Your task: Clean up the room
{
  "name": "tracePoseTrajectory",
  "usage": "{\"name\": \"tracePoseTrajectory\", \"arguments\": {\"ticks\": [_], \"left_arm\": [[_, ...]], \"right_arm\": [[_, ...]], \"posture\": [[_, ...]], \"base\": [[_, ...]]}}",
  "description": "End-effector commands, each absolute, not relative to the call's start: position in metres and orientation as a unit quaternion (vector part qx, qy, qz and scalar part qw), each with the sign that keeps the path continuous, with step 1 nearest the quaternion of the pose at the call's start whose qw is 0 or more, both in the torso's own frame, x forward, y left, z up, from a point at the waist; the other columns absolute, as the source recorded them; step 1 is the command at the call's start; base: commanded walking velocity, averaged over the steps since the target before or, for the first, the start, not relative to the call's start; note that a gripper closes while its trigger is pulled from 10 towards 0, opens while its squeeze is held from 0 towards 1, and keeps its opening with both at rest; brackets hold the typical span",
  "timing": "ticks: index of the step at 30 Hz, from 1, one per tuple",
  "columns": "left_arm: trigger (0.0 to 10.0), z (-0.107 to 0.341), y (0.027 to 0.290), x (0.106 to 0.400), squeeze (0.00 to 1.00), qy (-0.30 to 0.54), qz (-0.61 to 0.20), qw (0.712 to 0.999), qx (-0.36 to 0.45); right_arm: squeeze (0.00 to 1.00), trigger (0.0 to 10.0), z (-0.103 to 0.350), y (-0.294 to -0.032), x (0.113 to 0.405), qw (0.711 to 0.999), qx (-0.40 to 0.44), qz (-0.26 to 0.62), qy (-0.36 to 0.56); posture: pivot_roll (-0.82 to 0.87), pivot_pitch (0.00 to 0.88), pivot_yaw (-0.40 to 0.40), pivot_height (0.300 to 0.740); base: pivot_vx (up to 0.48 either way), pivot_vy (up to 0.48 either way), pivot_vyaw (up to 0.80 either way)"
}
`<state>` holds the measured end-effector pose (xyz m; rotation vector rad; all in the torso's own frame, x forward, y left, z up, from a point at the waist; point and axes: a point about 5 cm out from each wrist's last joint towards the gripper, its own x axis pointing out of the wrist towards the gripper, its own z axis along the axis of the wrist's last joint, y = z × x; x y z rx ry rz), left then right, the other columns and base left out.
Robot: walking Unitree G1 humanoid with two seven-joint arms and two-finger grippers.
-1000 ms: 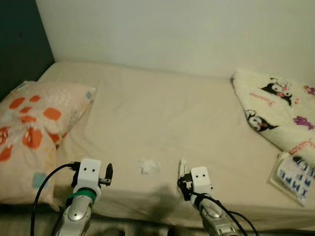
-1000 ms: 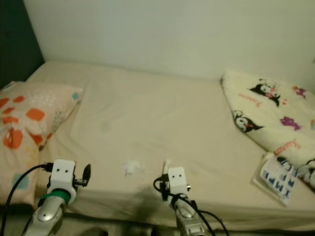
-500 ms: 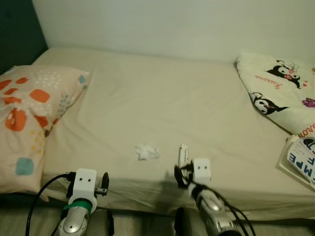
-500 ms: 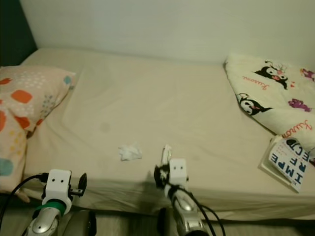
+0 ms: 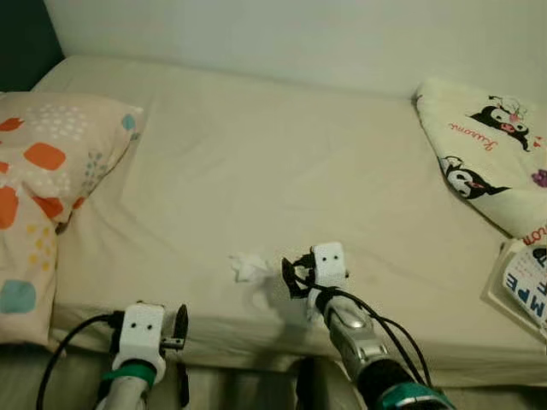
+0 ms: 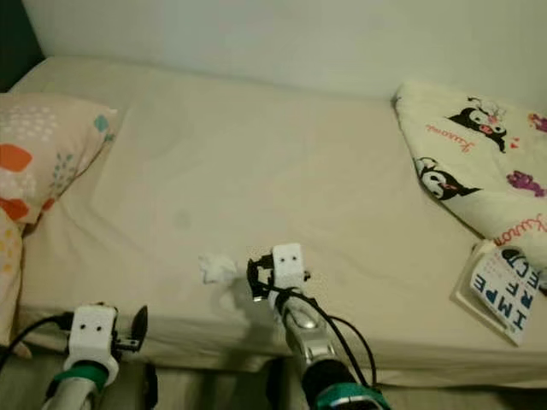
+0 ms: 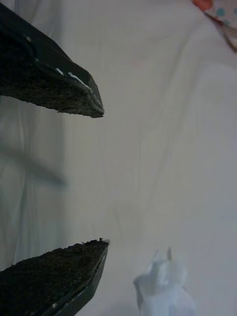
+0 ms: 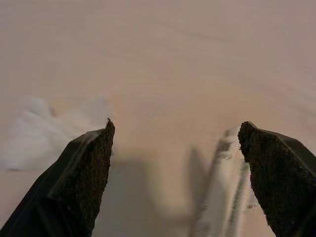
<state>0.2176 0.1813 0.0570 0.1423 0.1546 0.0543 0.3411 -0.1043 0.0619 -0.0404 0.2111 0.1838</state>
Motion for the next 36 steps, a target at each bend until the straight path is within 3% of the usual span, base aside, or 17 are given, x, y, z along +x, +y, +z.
{"name": "tracePoseTrajectory", "arguments": {"ticks": [1,8,11,19,20,22,23,36], "left_arm": [[10.0,0.055,0.179,0.210,0.00,0.088,0.020,0.994,0.066],[10.0,0.063,0.178,0.191,0.00,0.085,-0.012,0.992,0.096],[10.0,0.066,0.178,0.186,0.00,0.105,-0.021,0.991,0.084],[10.0,0.075,0.177,0.187,0.00,0.113,-0.026,0.990,0.080],[10.0,0.077,0.178,0.190,0.00,0.112,-0.024,0.989,0.097],[10.0,0.077,0.178,0.190,0.00,0.112,-0.024,0.989,0.097],[10.0,0.079,0.179,0.191,0.00,0.108,-0.021,0.988,0.105],[10.0,0.090,0.185,0.200,0.00,0.086,0.000,0.990,0.107]], "right_arm": [[1.00,10.0,0.057,-0.105,0.339,0.989,-0.030,0.082,0.117],[1.00,10.0,0.069,-0.106,0.350,0.992,-0.053,0.049,0.105],[1.00,10.0,0.064,-0.102,0.349,0.989,-0.056,0.051,0.129],[1.00,10.0,0.042,-0.104,0.338,0.977,-0.050,0.030,0.207],[0.40,10.0,0.038,-0.107,0.336,0.973,-0.056,0.020,0.222],[0.40,10.0,0.038,-0.107,0.336,0.973,-0.056,0.020,0.222],[0.00,10.0,0.037,-0.108,0.336,0.973,-0.058,0.017,0.225],[0.00,10.0,0.032,-0.126,0.334,0.967,-0.067,-0.041,0.243]], "posture": [[0.17,0.137,-0.112,0.593],[0.21,0.192,-0.109,0.593],[0.24,0.229,-0.110,0.593],[0.25,0.229,-0.108,0.593],[0.24,0.225,-0.106,0.593],[0.24,0.225,-0.106,0.593],[0.24,0.224,-0.105,0.593],[0.24,0.217,-0.088,0.593]], "base": [[0.000,0.000,0.00],[0.000,0.000,0.00],[0.000,0.000,0.00],[0.000,0.000,0.00],[0.000,0.000,0.00],[0.000,0.000,0.00],[0.000,0.000,0.00],[0.000,0.000,0.00]]}}
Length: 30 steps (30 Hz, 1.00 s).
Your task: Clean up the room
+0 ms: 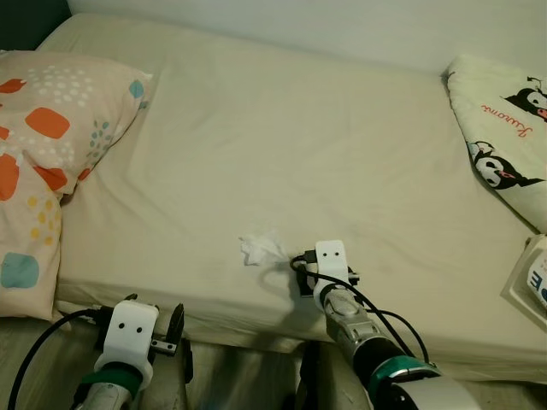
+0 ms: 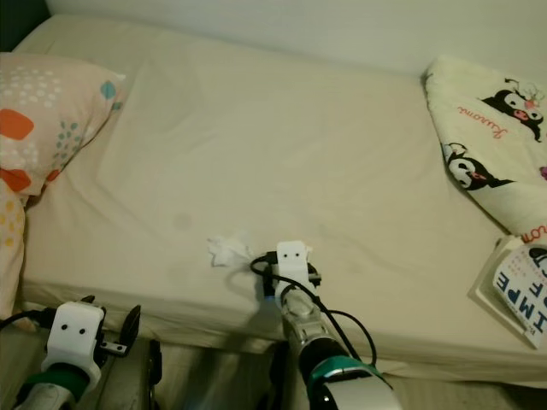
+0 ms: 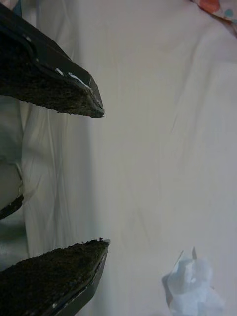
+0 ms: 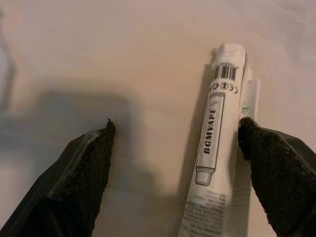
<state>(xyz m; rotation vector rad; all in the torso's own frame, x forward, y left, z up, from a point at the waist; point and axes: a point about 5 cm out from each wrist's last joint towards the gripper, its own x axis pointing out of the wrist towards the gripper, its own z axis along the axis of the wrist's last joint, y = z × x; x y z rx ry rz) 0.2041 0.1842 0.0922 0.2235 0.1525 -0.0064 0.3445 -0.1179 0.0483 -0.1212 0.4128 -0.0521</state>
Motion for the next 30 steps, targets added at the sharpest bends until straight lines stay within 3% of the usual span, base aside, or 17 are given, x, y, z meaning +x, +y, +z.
{"name": "tracePoseTrajectory", "arguments": {"ticks": [1,6,7,8,9,30], "left_arm": [[10.0,0.0902,0.1851,0.2008,0.00,0.086,0.001,0.991,0.107],[10.0,0.0904,0.1866,0.2018,0.00,0.085,0.004,0.991,0.106],[10.0,0.0904,0.1869,0.2022,0.00,0.085,0.004,0.991,0.105],[10.0,0.0904,0.1865,0.2028,0.00,0.084,0.002,0.991,0.104],[10.0,0.0904,0.1861,0.2032,0.00,0.084,0.000,0.991,0.103],[10.0,0.0907,0.1868,0.2061,0.00,0.076,0.000,0.994,0.077]], "right_arm": [[0.00,10.0,0.0307,-0.1278,0.3327,0.965,-0.069,-0.043,0.250],[0.00,10.0,0.0279,-0.1270,0.3309,0.963,-0.061,-0.038,0.260],[0.00,9.5,0.0275,-0.1263,0.3306,0.963,-0.056,-0.036,0.262],[0.00,0.4,0.0263,-0.1258,0.3298,0.962,-0.041,-0.040,0.267],[0.00,0.0,0.0256,-0.1254,0.3293,0.961,-0.028,-0.043,0.271],[0.00,0.0,0.0295,-0.1266,0.3329,0.962,0.004,-0.044,0.270]], "posture": [[0.24,0.215,-0.087,0.593],[0.24,0.213,-0.085,0.593],[0.24,0.212,-0.084,0.593],[0.24,0.211,-0.084,0.593],[0.24,0.211,-0.084,0.593],[0.23,0.195,-0.087,0.593]], "base": [[0.000,0.000,0.00],[0.000,0.000,0.00],[0.000,0.000,0.00],[0.000,0.000,0.00],[0.000,0.000,0.00],[0.000,0.000,0.00]]}}
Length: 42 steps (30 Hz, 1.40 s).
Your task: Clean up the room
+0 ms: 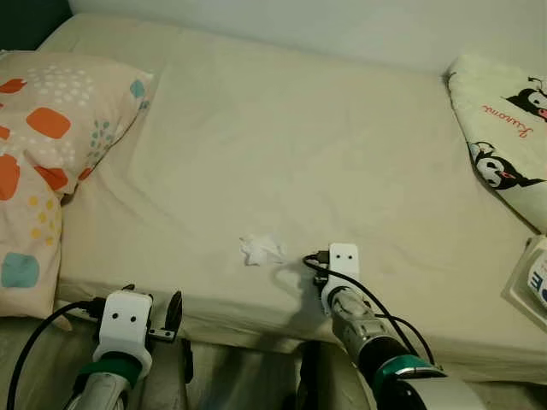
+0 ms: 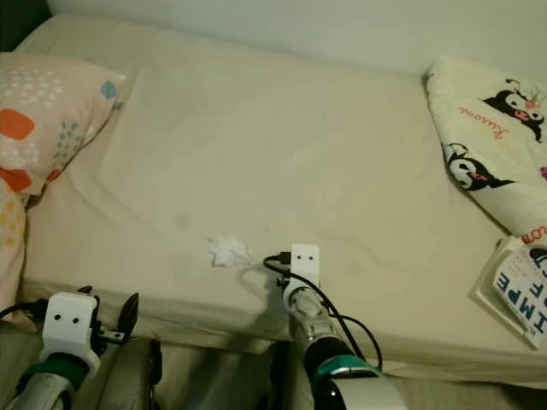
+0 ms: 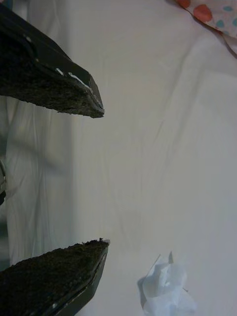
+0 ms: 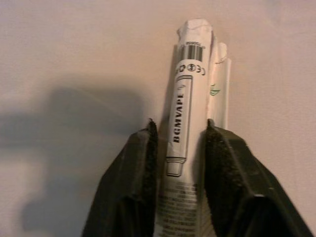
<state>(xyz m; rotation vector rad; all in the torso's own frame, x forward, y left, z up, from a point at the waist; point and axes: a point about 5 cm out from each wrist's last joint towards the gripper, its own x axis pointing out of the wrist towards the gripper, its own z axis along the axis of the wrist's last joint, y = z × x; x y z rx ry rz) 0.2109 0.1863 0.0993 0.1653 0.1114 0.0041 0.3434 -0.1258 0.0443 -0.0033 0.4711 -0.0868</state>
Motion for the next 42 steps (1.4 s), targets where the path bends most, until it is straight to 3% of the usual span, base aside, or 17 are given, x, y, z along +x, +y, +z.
{"name": "tracePoseTrajectory", "arguments": {"ticks": [1,7,17,22,24,25,26,27,42], "left_arm": [[10.0,0.091,0.187,0.206,0.00,0.076,0.000,0.994,0.077],[10.0,0.090,0.192,0.210,0.00,0.074,-0.004,0.992,0.104],[10.0,0.085,0.203,0.241,0.00,0.071,-0.027,0.989,0.128],[10.0,0.076,0.191,0.271,0.00,0.081,-0.093,0.981,0.150],[10.0,0.078,0.184,0.298,0.00,0.077,-0.124,0.977,0.154],[10.0,0.080,0.181,0.306,0.15,0.075,-0.133,0.977,0.153],[10.0,0.082,0.179,0.311,0.15,0.073,-0.138,0.976,0.151],[10.0,0.085,0.173,0.319,1.00,0.070,-0.150,0.977,0.138],[10.0,0.103,0.109,0.357,1.00,0.039,-0.279,0.959,0.031]], "right_arm": [[0.00,0.0,0.029,-0.127,0.333,0.962,0.004,-0.044,0.270],[0.00,0.0,0.034,-0.131,0.336,0.966,0.021,-0.049,0.253],[0.00,0.0,0.050,-0.149,0.345,0.979,0.047,-0.063,0.188],[0.00,0.0,0.057,-0.165,0.345,0.982,0.054,-0.101,0.152],[0.00,0.0,0.060,-0.174,0.343,0.985,0.042,-0.109,0.129],[0.00,0.0,0.059,-0.177,0.342,0.985,0.038,-0.110,0.124],[0.00,0.0,0.059,-0.178,0.341,0.986,0.036,-0.111,0.121],[0.00,0.0,0.058,-0.181,0.338,0.986,0.031,-0.115,0.117],[0.00,0.0,0.071,-0.224,0.309,0.983,0.003,-0.175,0.057]], "posture": [[0.23,0.195,-0.087,0.593],[0.22,0.187,-0.084,0.593],[0.17,0.146,-0.048,0.593],[0.11,0.140,-0.020,0.593],[0.06,0.140,0.012,0.593],[0.04,0.142,0.030,0.593],[0.04,0.142,0.030,0.593],[0.01,0.150,0.056,0.593],[-0.18,0.223,0.181,0.593]], "base": [[0.000,0.000,0.00],[0.000,0.000,0.00],[0.000,0.000,0.00],[0.000,0.000,0.00],[0.000,0.000,0.00],[0.000,0.000,0.00],[0.000,0.000,0.00],[0.000,0.000,0.00],[0.000,0.000,0.00]]}}
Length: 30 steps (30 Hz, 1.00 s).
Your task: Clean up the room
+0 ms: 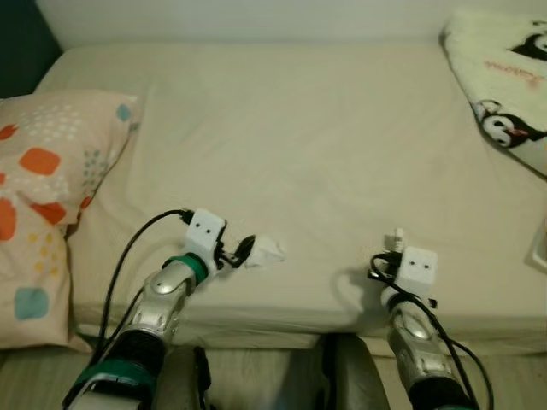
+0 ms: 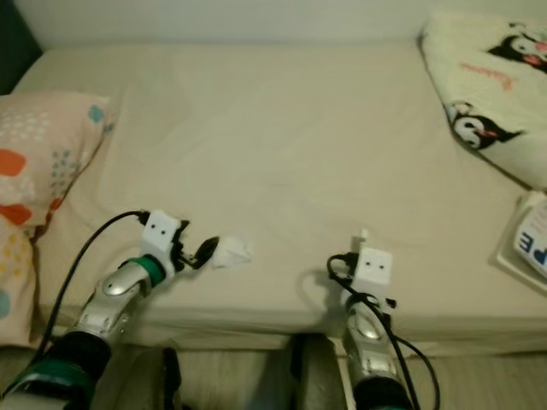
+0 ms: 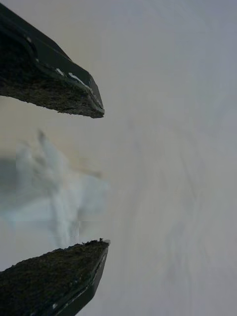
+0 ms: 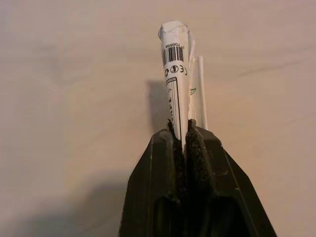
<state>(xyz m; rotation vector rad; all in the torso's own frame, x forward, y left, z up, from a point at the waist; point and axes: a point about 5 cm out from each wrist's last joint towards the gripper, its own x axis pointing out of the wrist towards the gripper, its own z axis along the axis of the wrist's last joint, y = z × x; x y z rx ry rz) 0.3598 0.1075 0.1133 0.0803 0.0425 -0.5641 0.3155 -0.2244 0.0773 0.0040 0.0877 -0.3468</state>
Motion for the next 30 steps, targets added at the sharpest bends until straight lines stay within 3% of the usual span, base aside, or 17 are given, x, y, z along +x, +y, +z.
{"name": "tracePoseTrajectory", "arguments": {"ticks": [1,9,11,12,13,14,20,27,30], "left_arm": [[10.0,0.103,0.109,0.357,1.00,0.039,-0.279,0.959,0.031],[10.0,0.100,0.102,0.363,1.00,0.074,-0.279,0.957,0.026],[10.0,0.096,0.103,0.362,0.94,0.091,-0.278,0.956,0.028],[10.0,0.093,0.104,0.362,0.53,0.102,-0.278,0.955,0.029],[10.0,0.091,0.104,0.361,0.53,0.111,-0.278,0.954,0.030],[10.0,0.087,0.105,0.360,0.00,0.121,-0.276,0.953,0.025],[10.0,0.074,0.104,0.353,0.00,0.159,-0.288,0.944,0.028],[10.0,0.068,0.106,0.351,0.00,0.163,-0.290,0.932,0.148],[10.0,0.077,0.112,0.358,0.00,0.145,-0.259,0.944,0.147]], "right_arm": [[0.00,0.0,0.071,-0.224,0.309,0.983,0.003,-0.175,0.057],[0.00,0.0,0.086,-0.235,0.295,0.984,-0.015,-0.174,0.041],[0.00,0.0,0.087,-0.235,0.294,0.984,-0.016,-0.174,0.041],[0.00,0.0,0.088,-0.235,0.293,0.984,-0.016,-0.174,0.041],[0.00,0.0,0.090,-0.236,0.292,0.984,-0.016,-0.173,0.042],[0.00,0.0,0.093,-0.236,0.292,0.984,-0.017,-0.172,0.042],[0.00,0.0,0.101,-0.240,0.291,0.985,-0.024,-0.168,0.041],[0.00,0.0,0.106,-0.242,0.288,0.985,-0.028,-0.166,0.043],[0.00,0.0,0.111,-0.244,0.285,0.985,-0.031,-0.163,0.043]], "posture": [[-0.18,0.223,0.181,0.593],[-0.23,0.262,0.176,0.593],[-0.23,0.265,0.172,0.593],[-0.23,0.265,0.172,0.593],[-0.23,0.265,0.166,0.593],[-0.24,0.265,0.163,0.593],[-0.26,0.268,0.149,0.593],[-0.28,0.270,0.146,0.593],[-0.30,0.281,0.146,0.593]], "base": [[0.000,0.000,0.00],[0.000,0.000,0.00],[0.000,0.000,0.00],[0.000,0.000,0.00],[0.000,0.000,0.00],[0.000,0.000,0.00],[0.000,0.000,0.00],[0.000,0.000,0.00],[0.000,0.000,0.00]]}}
